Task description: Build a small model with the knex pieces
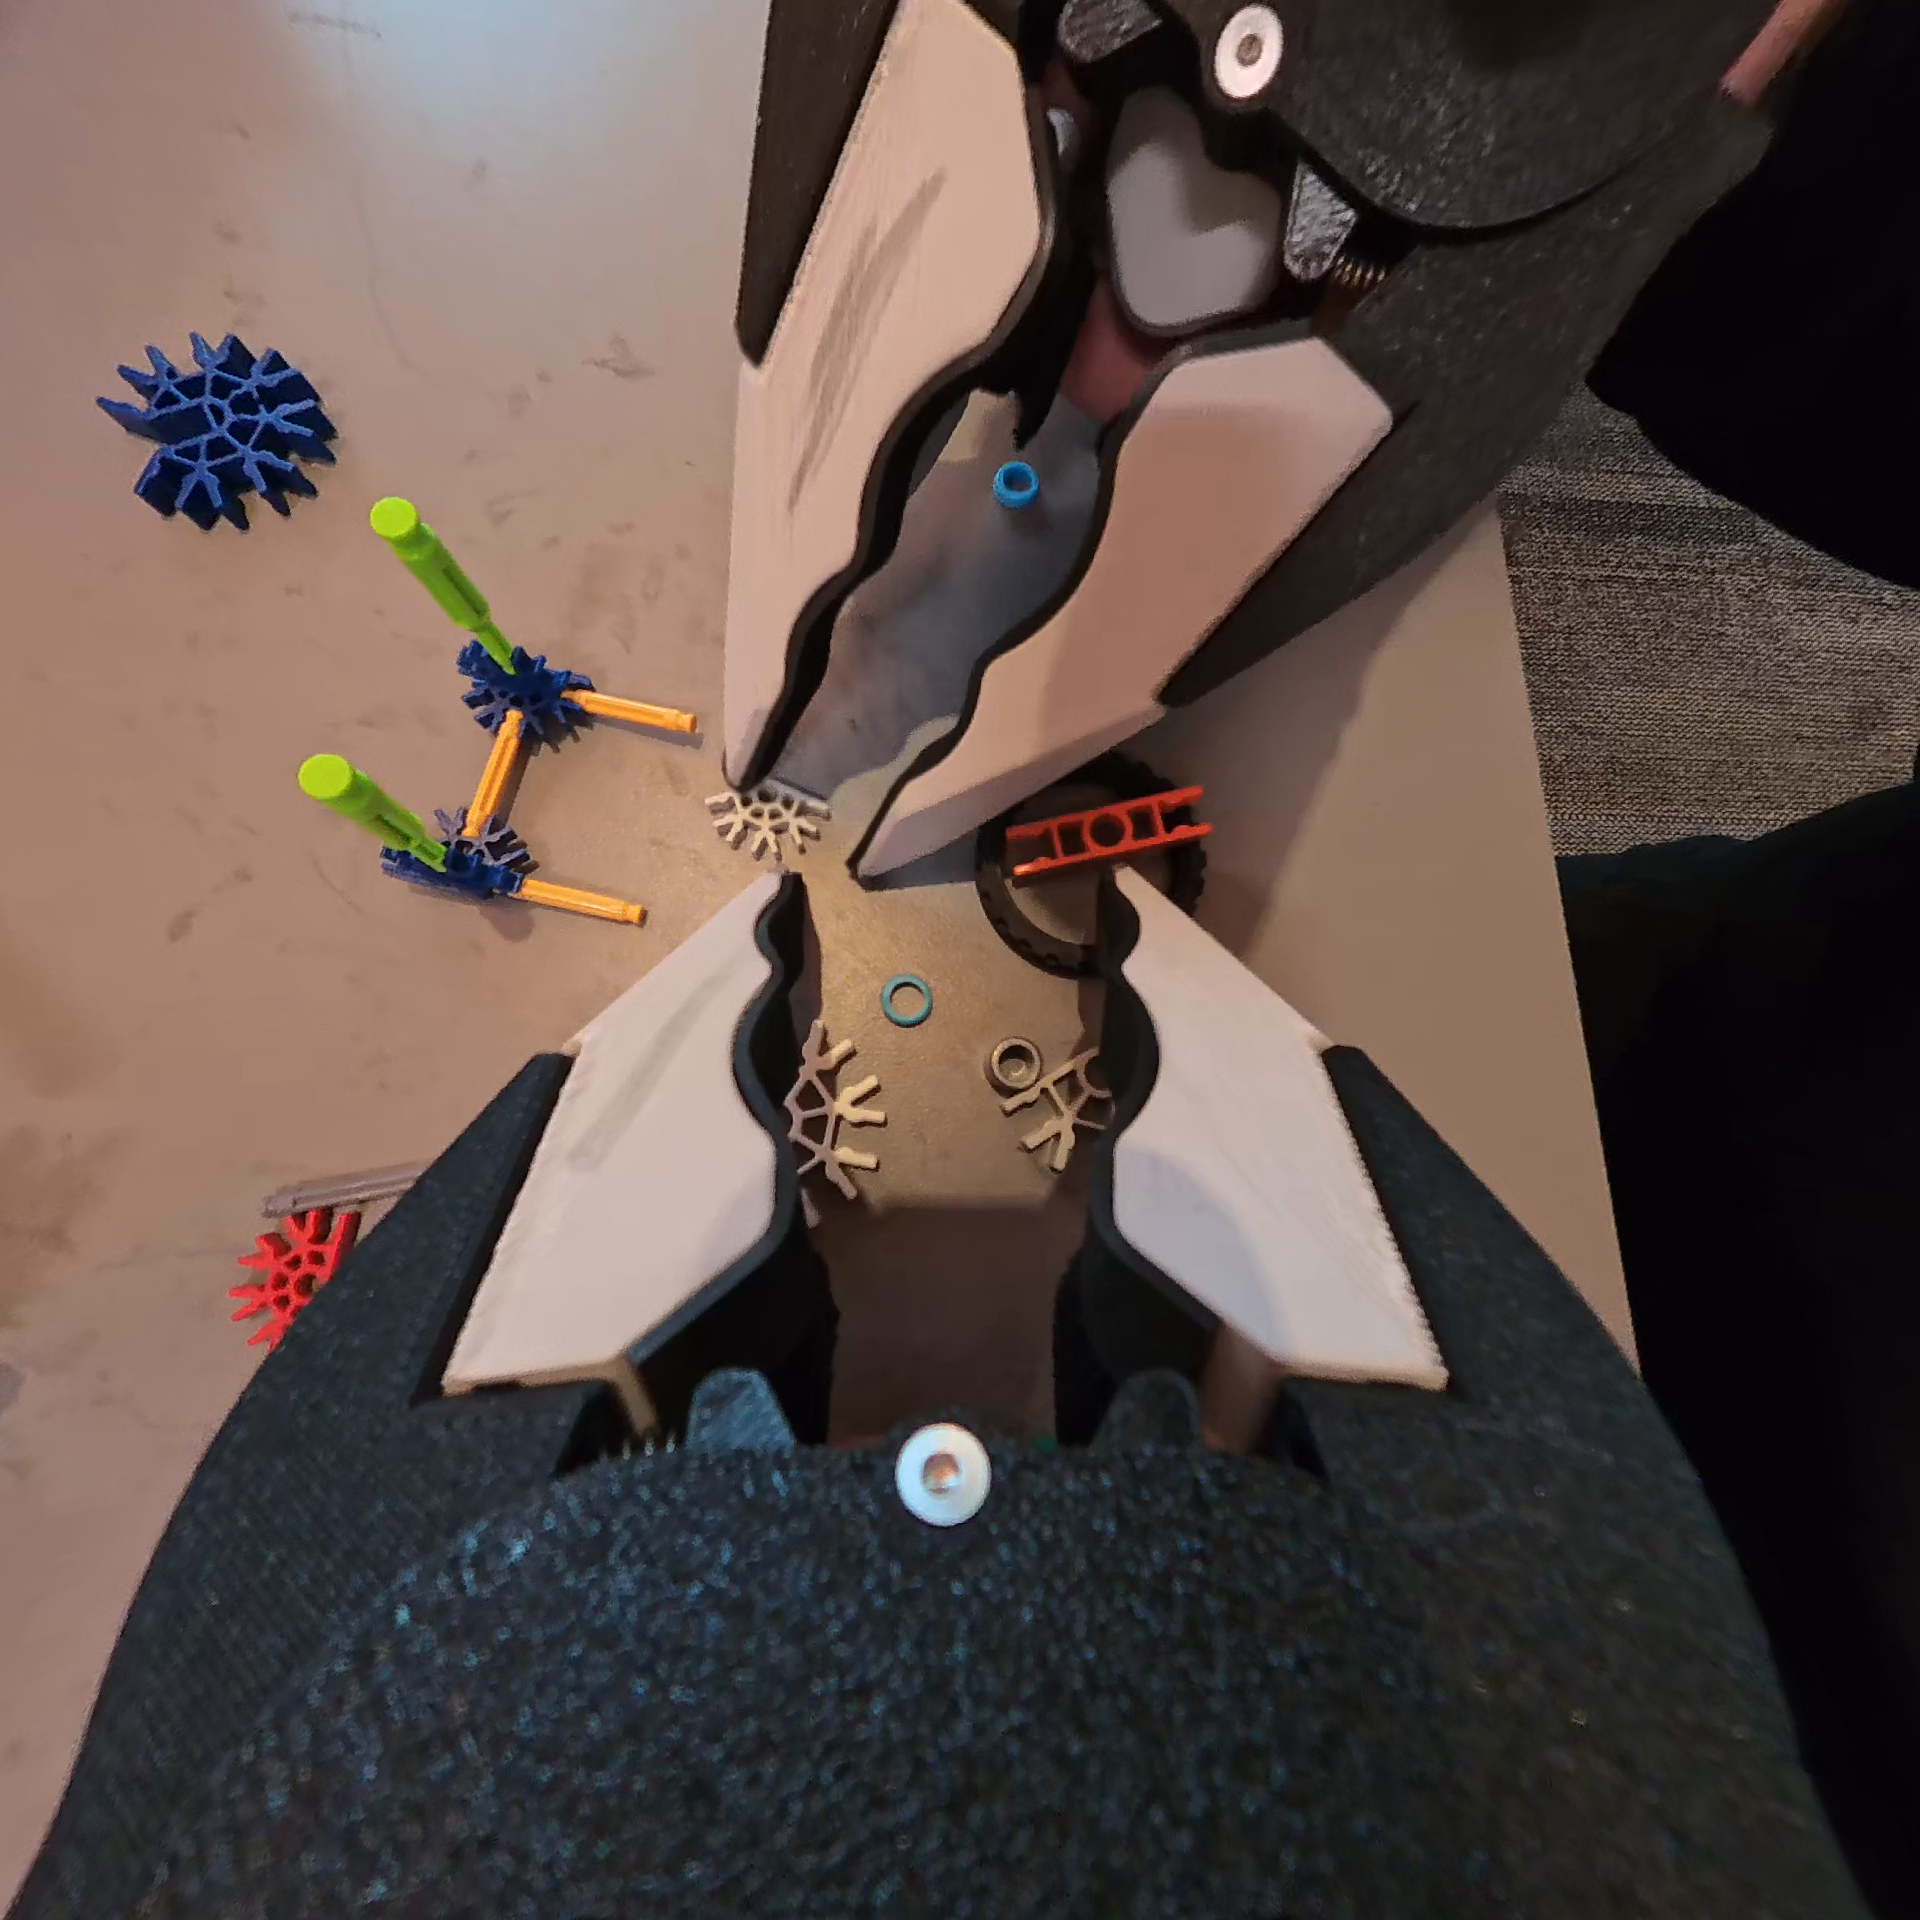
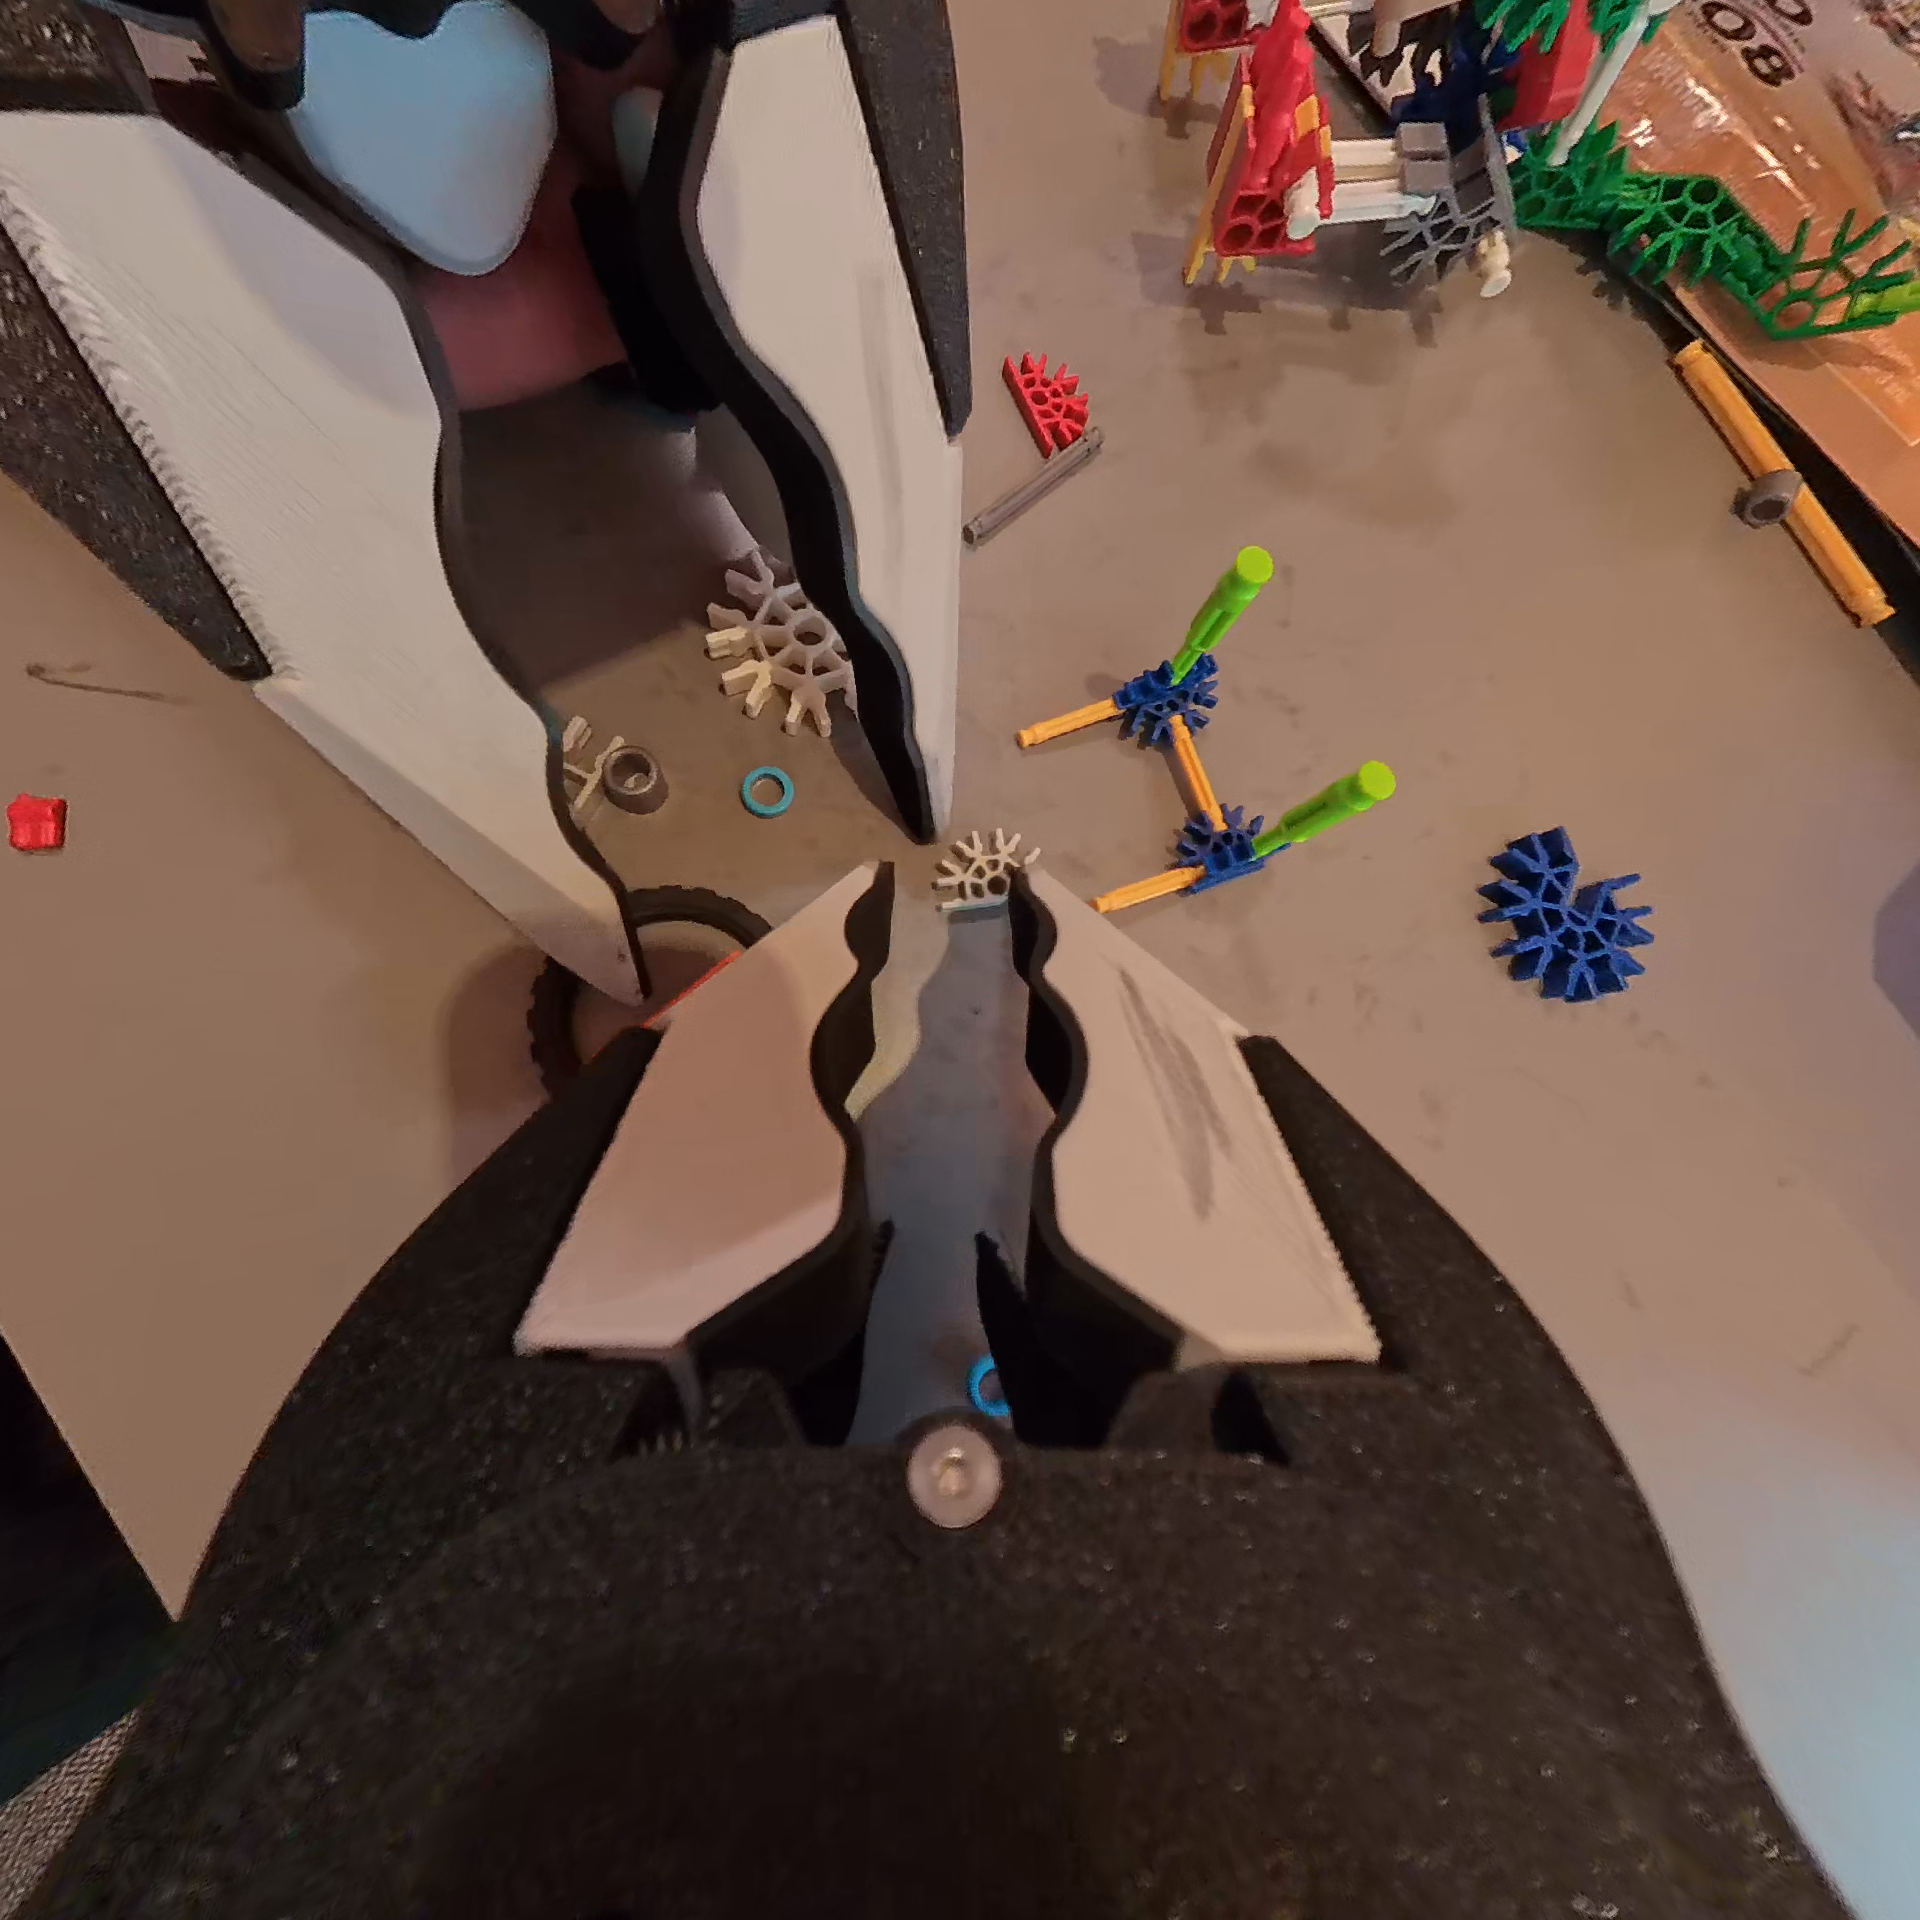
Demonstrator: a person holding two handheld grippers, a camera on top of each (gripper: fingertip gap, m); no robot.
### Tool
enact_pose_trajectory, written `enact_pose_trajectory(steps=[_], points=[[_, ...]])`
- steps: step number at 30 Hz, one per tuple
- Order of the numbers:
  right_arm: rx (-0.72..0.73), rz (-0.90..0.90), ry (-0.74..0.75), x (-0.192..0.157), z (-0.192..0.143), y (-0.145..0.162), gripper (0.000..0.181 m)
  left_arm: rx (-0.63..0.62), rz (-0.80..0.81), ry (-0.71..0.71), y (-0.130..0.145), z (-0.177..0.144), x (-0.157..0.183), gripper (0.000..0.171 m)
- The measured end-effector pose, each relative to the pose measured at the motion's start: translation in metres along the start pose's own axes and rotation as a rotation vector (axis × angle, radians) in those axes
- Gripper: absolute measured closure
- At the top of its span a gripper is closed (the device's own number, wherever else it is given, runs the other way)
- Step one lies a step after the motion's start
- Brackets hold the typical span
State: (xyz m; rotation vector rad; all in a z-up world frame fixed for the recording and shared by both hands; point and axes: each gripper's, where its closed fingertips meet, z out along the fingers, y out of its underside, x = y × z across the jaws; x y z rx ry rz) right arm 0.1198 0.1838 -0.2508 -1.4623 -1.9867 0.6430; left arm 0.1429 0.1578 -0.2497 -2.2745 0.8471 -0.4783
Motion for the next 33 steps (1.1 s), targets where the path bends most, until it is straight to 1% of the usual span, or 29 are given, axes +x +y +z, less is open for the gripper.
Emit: enact_pose_trajectory(steps=[4, 6, 17, 23, 27, 29, 33], points=[[0.007, 0.007, -0.005, -0.001, 0.004, -0.003, 0.160, 0.006, -0.002, 0.007, -0.001, 0.002, 0.002, 0.117], [0.007, 0.005, 0.003, 0.000, 0.004, -0.004, 0.164, 0.006, -0.001, 0.010, -0.002, 0.002, 0.002, 0.117], [0.017, 0.005, 0.021, 0.002, 0.001, -0.002, 0.168, 0.021, -0.005, 0.016, -0.003, 0.002, 0.003, 0.116], [0.016, 0.012, 0.032, 0.005, -0.002, 0.002, 0.168, 0.039, -0.005, 0.002, -0.004, -0.007, -0.001, 0.117], [0.021, 0.011, 0.038, 0.005, -0.004, 0.003, 0.169, 0.034, -0.006, -0.019, 0.000, -0.013, -0.007, 0.118], [0.025, 0.013, 0.041, 0.006, -0.006, 0.003, 0.176, 0.034, -0.001, -0.041, 0.000, -0.016, -0.012, 0.119], [0.029, 0.018, 0.039, 0.007, -0.009, 0.005, 0.176, 0.014, 0.030, -0.124, 0.002, -0.024, -0.031, 0.120]])
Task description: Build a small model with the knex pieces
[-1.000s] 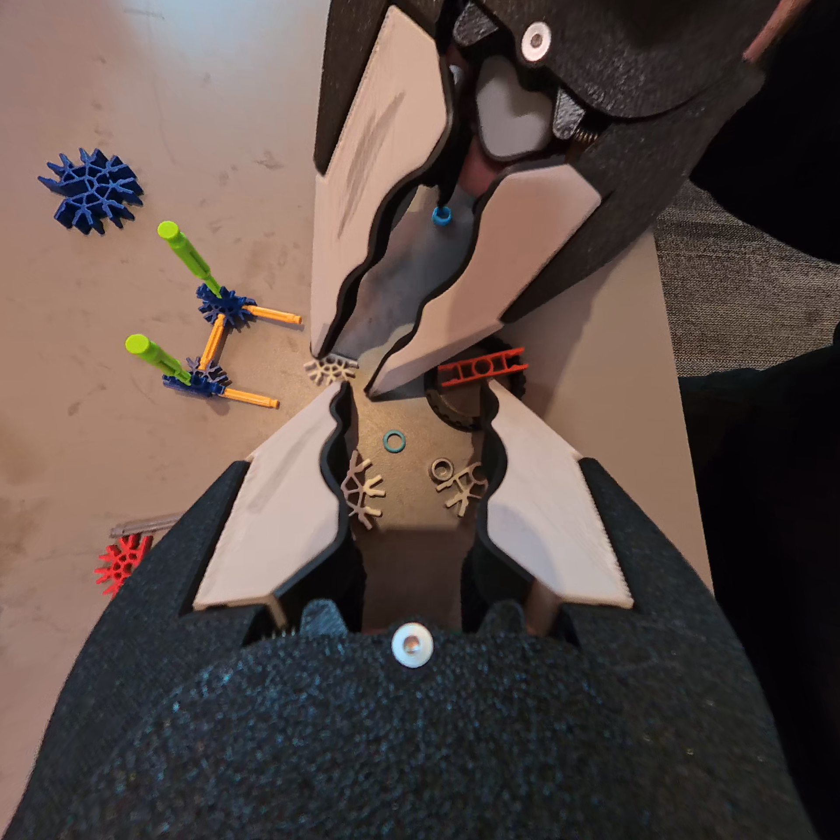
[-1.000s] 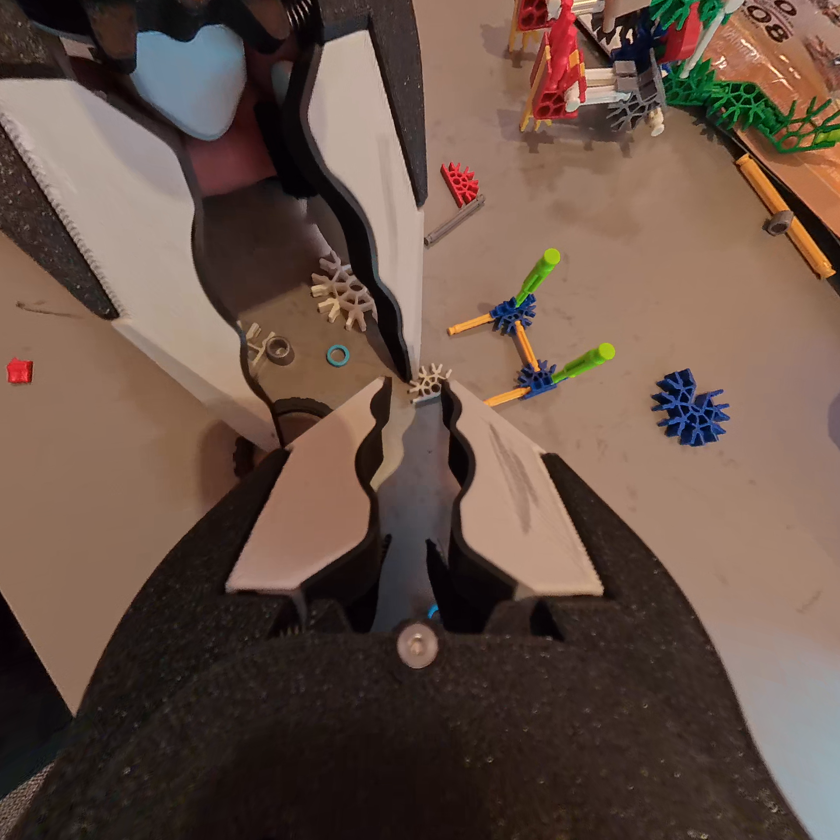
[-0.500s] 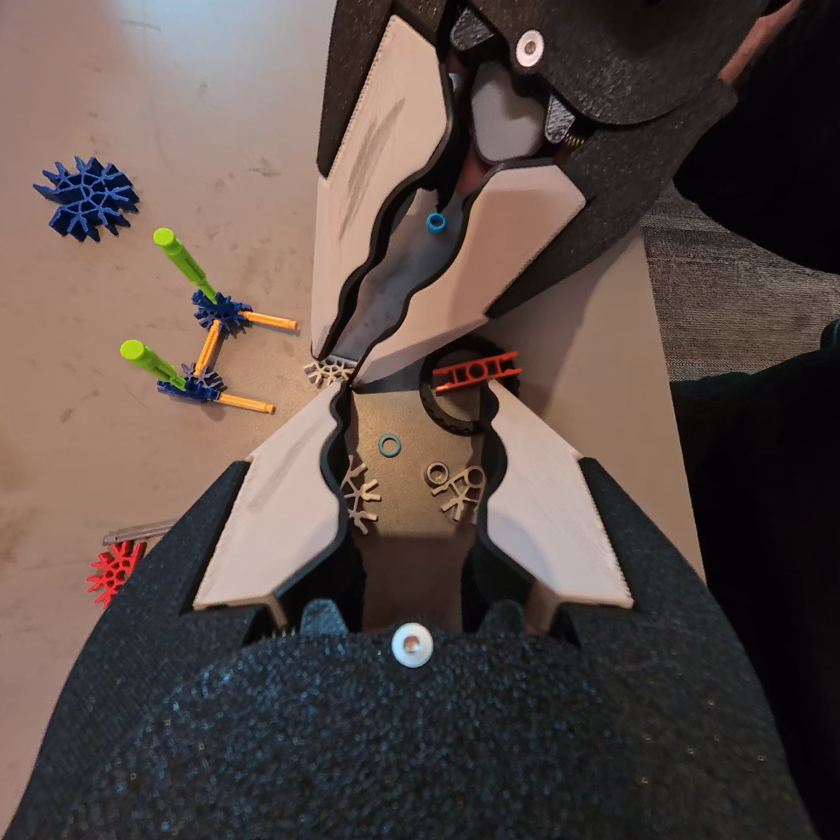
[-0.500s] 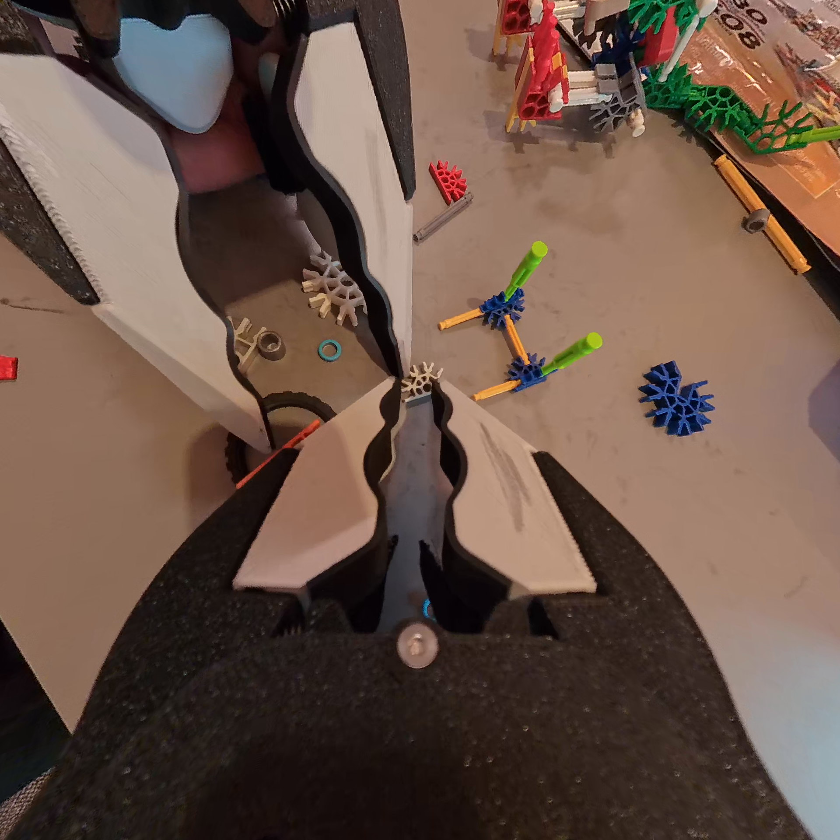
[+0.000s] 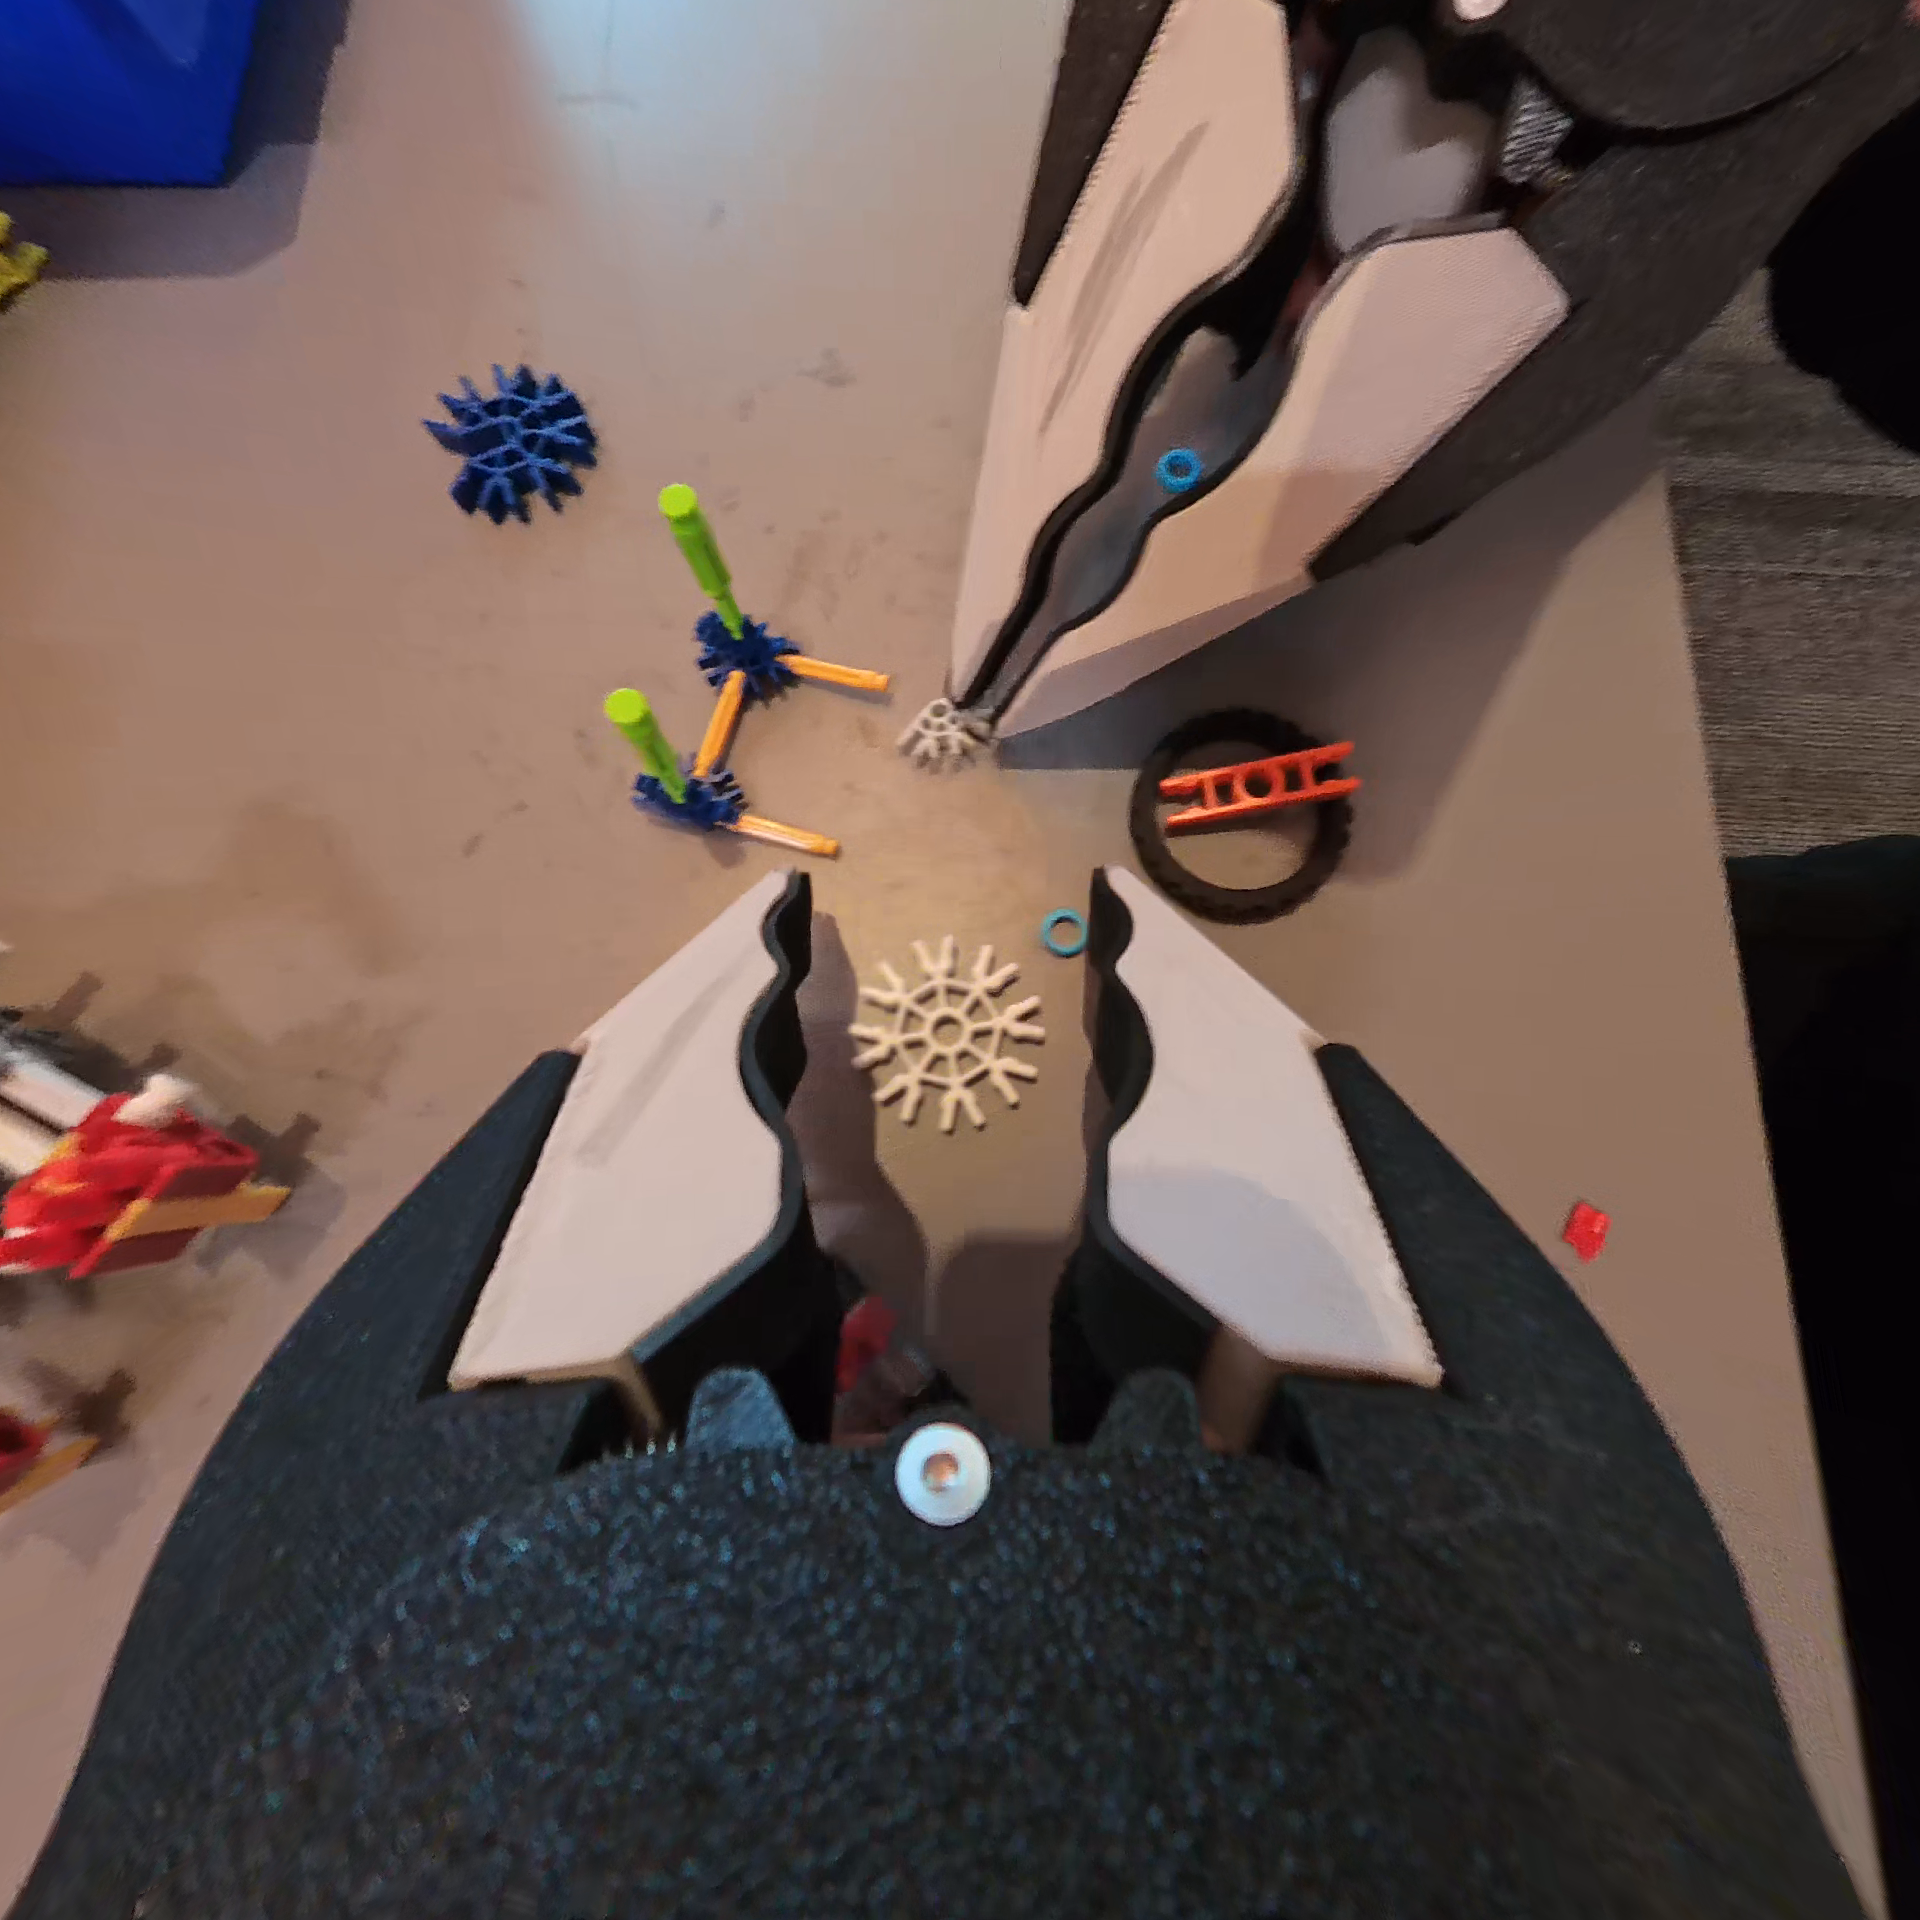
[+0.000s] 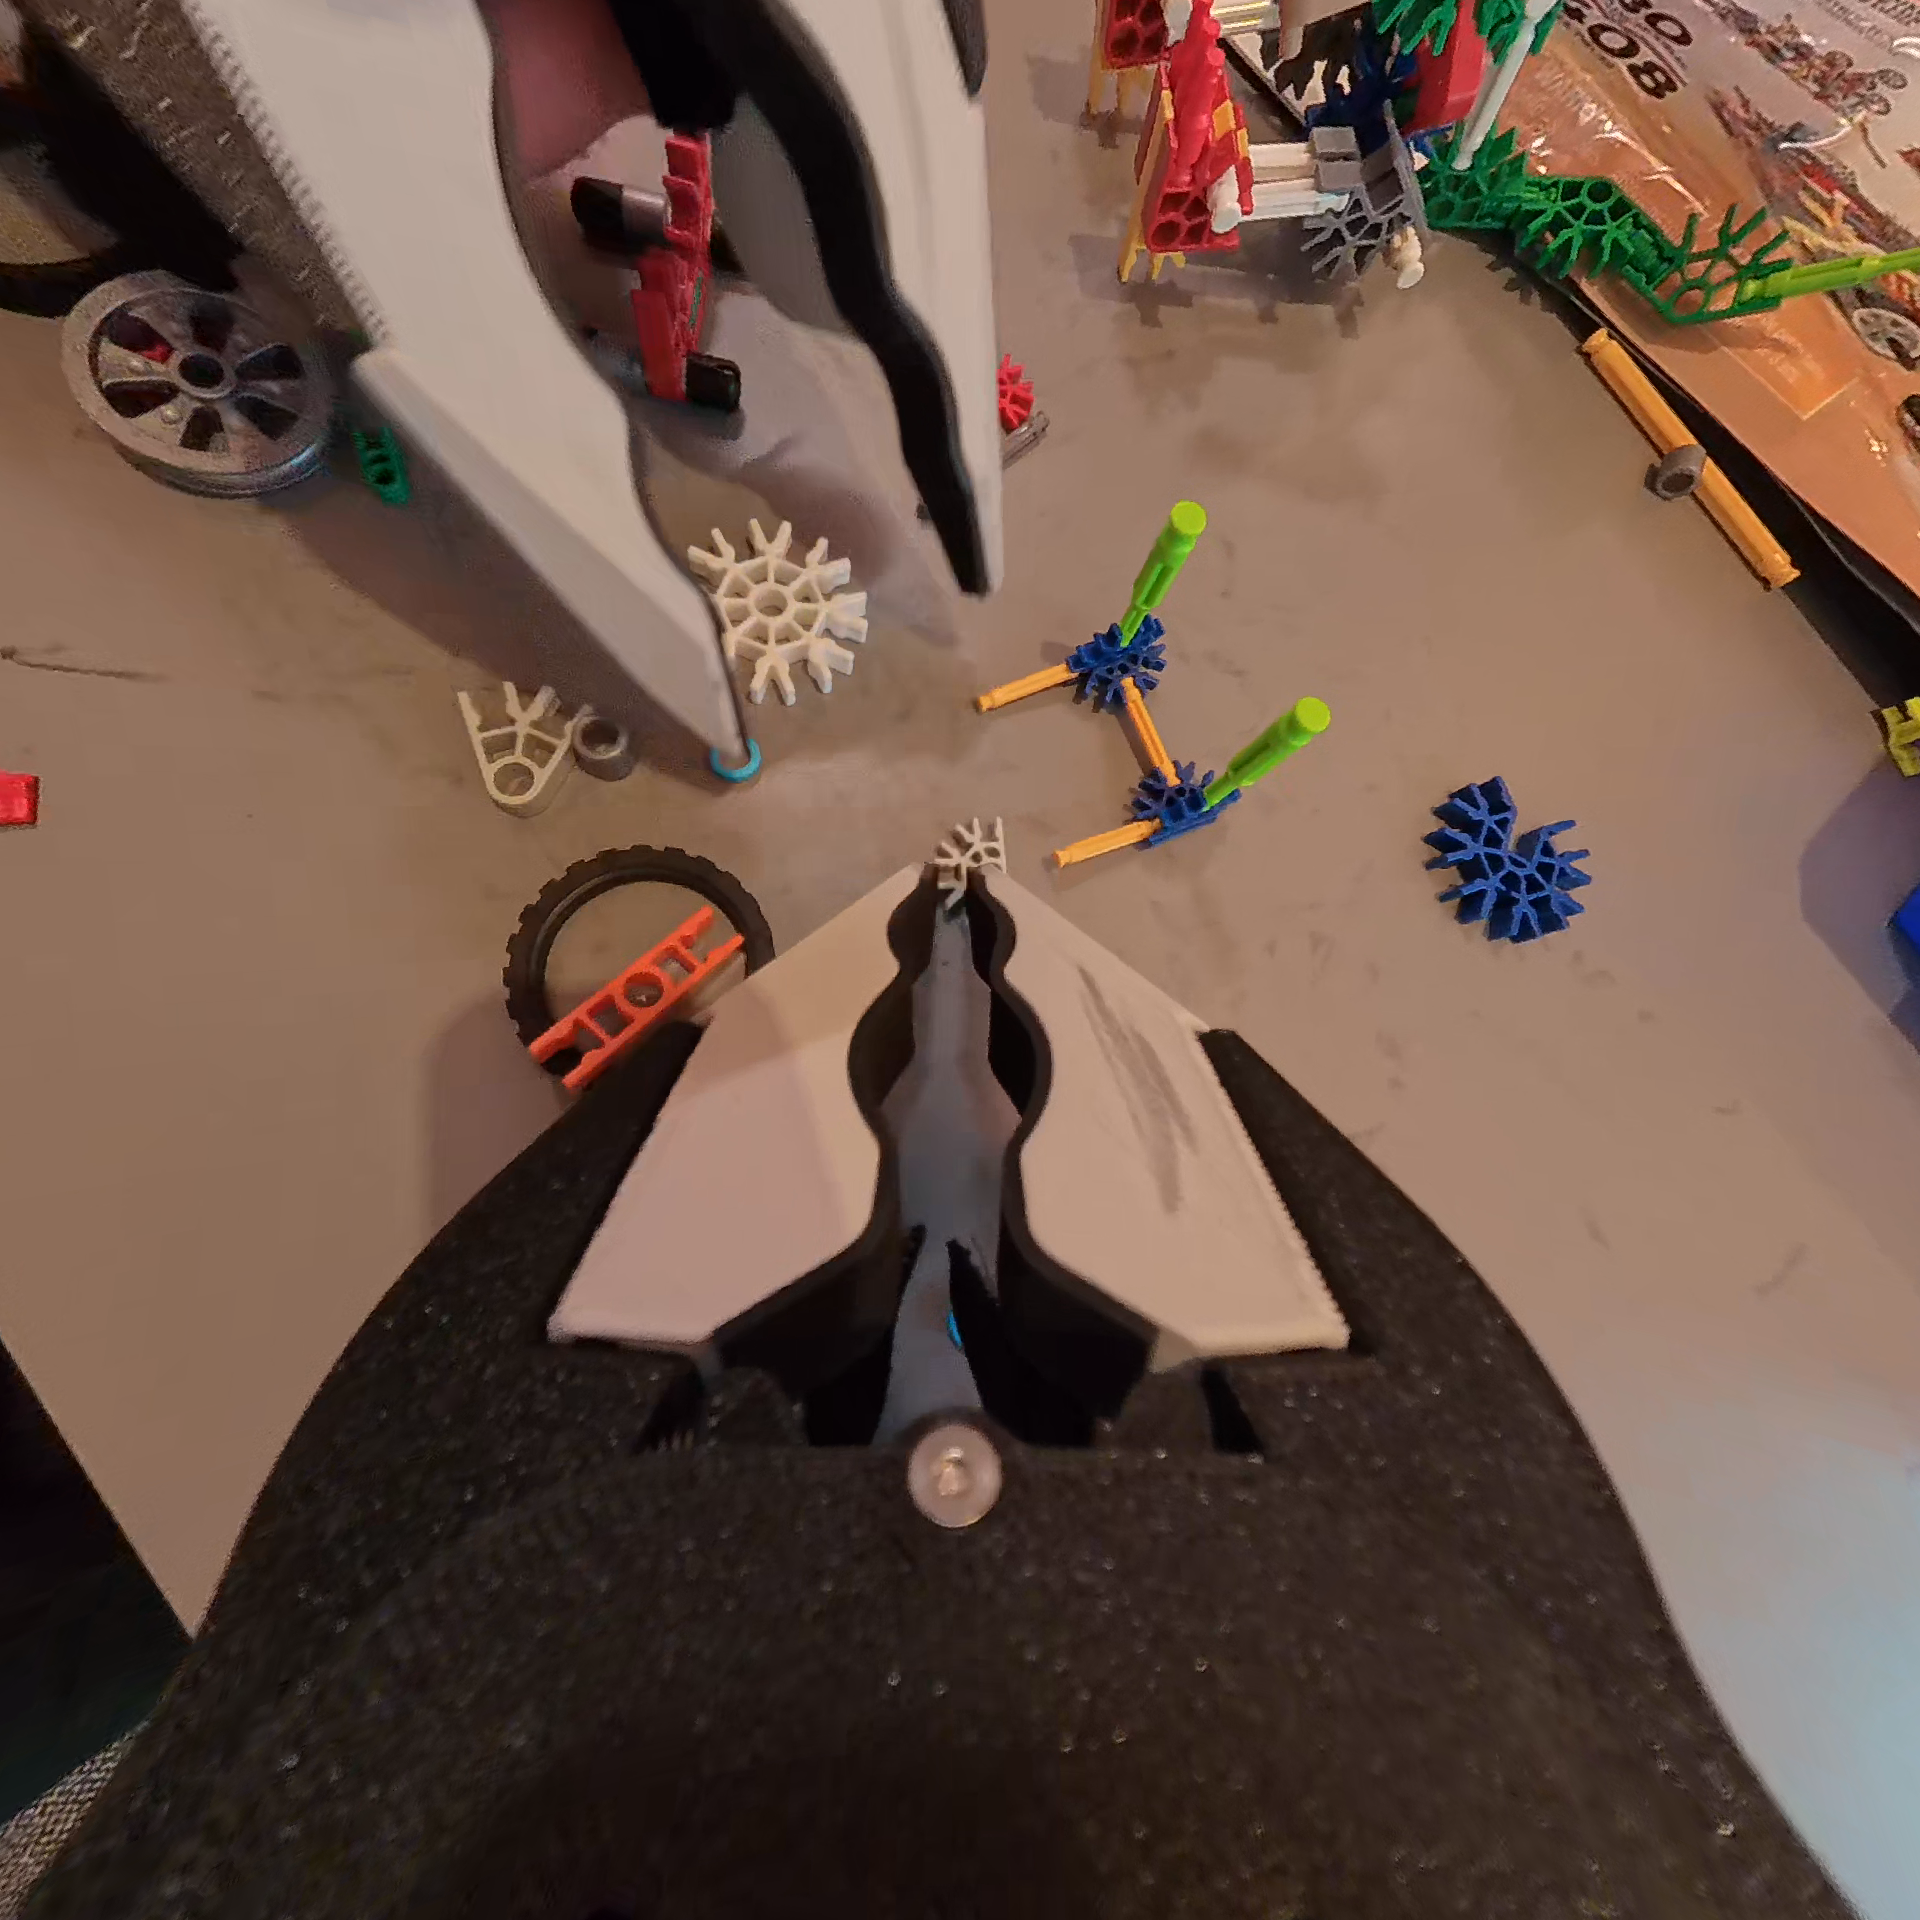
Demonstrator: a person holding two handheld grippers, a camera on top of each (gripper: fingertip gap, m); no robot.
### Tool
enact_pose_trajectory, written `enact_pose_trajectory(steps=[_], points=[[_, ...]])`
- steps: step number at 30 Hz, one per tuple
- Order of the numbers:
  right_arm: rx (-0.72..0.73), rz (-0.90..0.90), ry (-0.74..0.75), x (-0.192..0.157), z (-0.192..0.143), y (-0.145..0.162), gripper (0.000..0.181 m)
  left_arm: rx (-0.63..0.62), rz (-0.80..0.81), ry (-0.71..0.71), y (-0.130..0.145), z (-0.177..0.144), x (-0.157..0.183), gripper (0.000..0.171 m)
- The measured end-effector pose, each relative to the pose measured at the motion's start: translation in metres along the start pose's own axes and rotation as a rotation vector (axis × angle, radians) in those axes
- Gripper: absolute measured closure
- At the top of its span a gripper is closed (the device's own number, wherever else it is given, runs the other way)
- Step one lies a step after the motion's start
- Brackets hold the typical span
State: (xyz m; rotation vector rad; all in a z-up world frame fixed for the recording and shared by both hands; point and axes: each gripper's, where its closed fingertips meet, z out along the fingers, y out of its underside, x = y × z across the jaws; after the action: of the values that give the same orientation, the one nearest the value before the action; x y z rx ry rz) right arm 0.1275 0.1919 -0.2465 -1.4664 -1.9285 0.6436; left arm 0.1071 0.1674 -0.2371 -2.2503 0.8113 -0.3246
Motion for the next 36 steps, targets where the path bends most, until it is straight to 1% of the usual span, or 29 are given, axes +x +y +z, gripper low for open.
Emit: enact_pose_trajectory(steps=[2, 6, 7, 10, 14, 22, 25, 26, 28, 30, 32, 35, 36], points=[[-0.001, -0.004, -0.007, -0.001, -0.001, 0.000, 0.173, 0.008, 0.002, -0.022, -0.002, -0.004, -0.008, 0.121], [-0.008, -0.004, 0.005, 0.001, -0.001, 0.000, 0.159, 0.009, 0.014, -0.081, -0.006, -0.009, -0.026, 0.121], [-0.011, -0.004, 0.006, 0.001, -0.001, 0.000, 0.158, 0.000, 0.021, -0.091, -0.006, -0.008, -0.030, 0.121], [-0.012, 0.004, -0.010, 0.002, 0.001, -0.001, 0.158, -0.009, 0.036, -0.101, -0.009, -0.003, -0.038, 0.121], [-0.034, 0.012, -0.012, 0.002, 0.005, 0.002, 0.164, -0.031, 0.046, -0.091, -0.007, 0.005, -0.043, 0.124], [-0.045, 0.009, -0.067, -0.008, -0.005, 0.008, 0.167, -0.044, 0.068, 0.000, -0.004, 0.009, -0.022, 0.128], [-0.017, 0.015, -0.078, -0.010, -0.008, 0.004, 0.168, -0.037, 0.093, 0.054, -0.005, 0.007, -0.009, 0.129], [-0.005, 0.024, -0.071, -0.008, -0.008, 0.002, 0.168, -0.031, 0.102, 0.055, -0.006, 0.005, -0.008, 0.129], [-0.005, 0.044, -0.045, -0.001, -0.006, 0.002, 0.159, -0.036, 0.089, -0.011, -0.006, 0.002, -0.022, 0.130], [-0.019, 0.040, -0.038, 0.001, -0.002, 0.003, 0.155, -0.036, 0.071, -0.031, -0.006, -0.001, -0.030, 0.130], [-0.028, 0.025, -0.042, -0.001, 0.003, 0.003, 0.155, -0.037, 0.068, -0.037, -0.007, -0.001, -0.033, 0.129], [-0.025, 0.012, -0.052, -0.004, 0.007, 0.000, 0.167, -0.056, 0.086, -0.053, -0.007, 0.003, -0.037, 0.128], [-0.025, 0.008, -0.046, -0.004, 0.007, -0.001, 0.167, -0.061, 0.091, -0.050, -0.006, 0.005, -0.037, 0.127]])
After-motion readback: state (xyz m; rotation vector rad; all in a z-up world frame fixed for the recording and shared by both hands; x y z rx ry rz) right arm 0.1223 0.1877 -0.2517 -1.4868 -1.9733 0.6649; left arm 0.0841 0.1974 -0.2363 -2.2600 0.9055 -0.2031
